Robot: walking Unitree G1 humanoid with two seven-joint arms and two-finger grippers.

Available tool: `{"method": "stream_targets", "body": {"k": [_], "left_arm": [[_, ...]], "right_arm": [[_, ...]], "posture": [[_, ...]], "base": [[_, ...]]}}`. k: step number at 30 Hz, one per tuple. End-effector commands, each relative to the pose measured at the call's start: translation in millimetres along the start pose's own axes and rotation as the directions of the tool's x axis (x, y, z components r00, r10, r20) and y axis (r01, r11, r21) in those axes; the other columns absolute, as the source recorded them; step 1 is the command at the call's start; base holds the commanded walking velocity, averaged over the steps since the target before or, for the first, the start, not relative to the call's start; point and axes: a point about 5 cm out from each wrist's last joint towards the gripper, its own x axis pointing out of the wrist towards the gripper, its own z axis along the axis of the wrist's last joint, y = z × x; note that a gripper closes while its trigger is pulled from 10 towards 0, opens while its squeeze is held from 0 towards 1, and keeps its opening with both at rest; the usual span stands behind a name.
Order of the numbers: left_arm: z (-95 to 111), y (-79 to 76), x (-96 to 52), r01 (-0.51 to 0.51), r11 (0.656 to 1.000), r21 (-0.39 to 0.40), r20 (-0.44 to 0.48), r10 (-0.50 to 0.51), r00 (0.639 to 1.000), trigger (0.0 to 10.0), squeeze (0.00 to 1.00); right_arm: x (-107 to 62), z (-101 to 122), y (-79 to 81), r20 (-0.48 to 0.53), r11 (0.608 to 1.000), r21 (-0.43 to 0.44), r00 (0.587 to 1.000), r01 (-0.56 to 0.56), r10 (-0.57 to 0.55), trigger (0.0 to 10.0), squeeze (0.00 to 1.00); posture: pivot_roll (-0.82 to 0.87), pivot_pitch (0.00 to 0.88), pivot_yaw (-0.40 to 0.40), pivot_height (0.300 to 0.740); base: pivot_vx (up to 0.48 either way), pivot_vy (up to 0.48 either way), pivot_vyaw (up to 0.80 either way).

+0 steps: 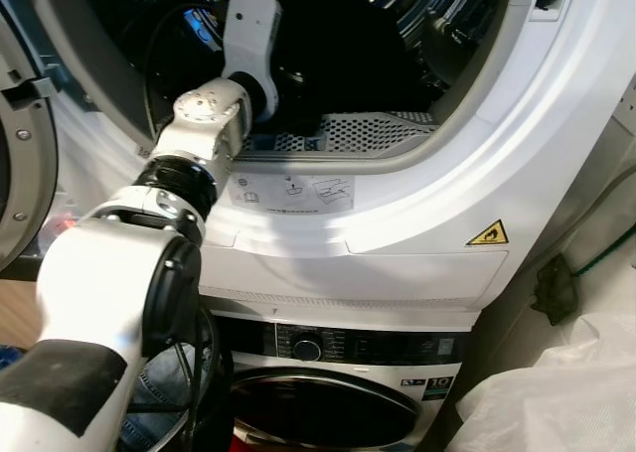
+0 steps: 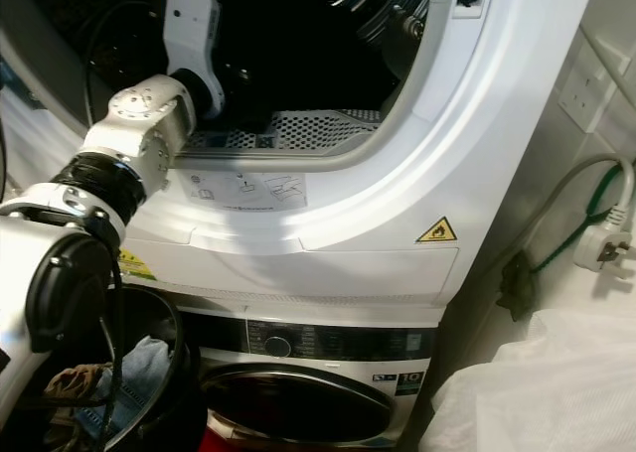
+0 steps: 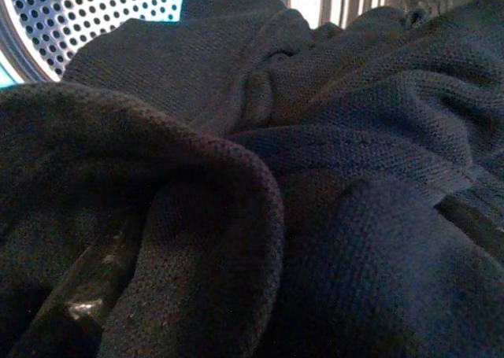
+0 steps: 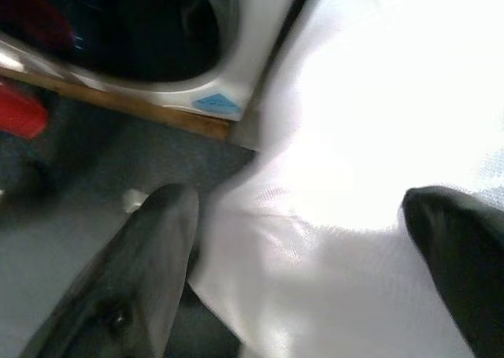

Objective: Clothes washing

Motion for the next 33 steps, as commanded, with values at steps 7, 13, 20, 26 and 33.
{"method": "stream_targets", "body": {"k": [7, 13, 20, 26, 33], "left_arm": [[15, 32.5, -7.8, -0.123, 0.991, -0.046, -0.004, 0.123, 0.992, 10.0, 0.0], [4, 19.9, -6.3, 0.022, 1.0, -0.015, -0.084, -0.023, 0.996, 10.0, 0.0], [29, -3.6, 2.8, 0.188, 0.977, 0.098, 0.013, -0.19, 0.982, 10.0, 0.0], [79, -25.9, 6.0, 0.354, 0.913, 0.204, 0.19, -0.391, 0.901, 10.0, 0.0], [114, -46.5, -0.8, 0.512, 0.777, 0.366, 0.261, -0.614, 0.745, 10.0, 0.0]], "right_arm": [[-11.5, -22, 1.7, -0.06, 1.0, 0.01, 0.998, -0.012, 0.012, 10.0, 0.0], [-9.9, -18, 1.5, -0.046, 1.0, 0.013, 0.999, -0.009, 0.01, 10.0, 0.0], [-4.0, -9, 4.5, -0.042, 1.0, 0.019, 0.999, -0.014, 0.015, 10.0, 0.0], [4.1, 5, 10.4, -0.028, 0.999, 0.041, 1.0, -0.014, 0.015, 10.0, 0.0], [11.4, 22, 24.7, -0.017, 0.998, 0.058, 0.999, -0.039, 0.04, 10.0, 0.0]], "posture": [[-0.22, 0.14, 0.033, 0.74], [-0.22, 0.145, 0.035, 0.74], [-0.18, 0.151, 0.049, 0.74], [-0.14, 0.136, 0.066, 0.74], [-0.1, 0.115, 0.082, 0.74]], "base": [[0.0, 0.0, 0.0], [0.0, 0.0, 0.0], [0.0, 0.0, 0.0], [0.0, 0.0, 0.0], [0.0, 0.0, 0.0]]}}
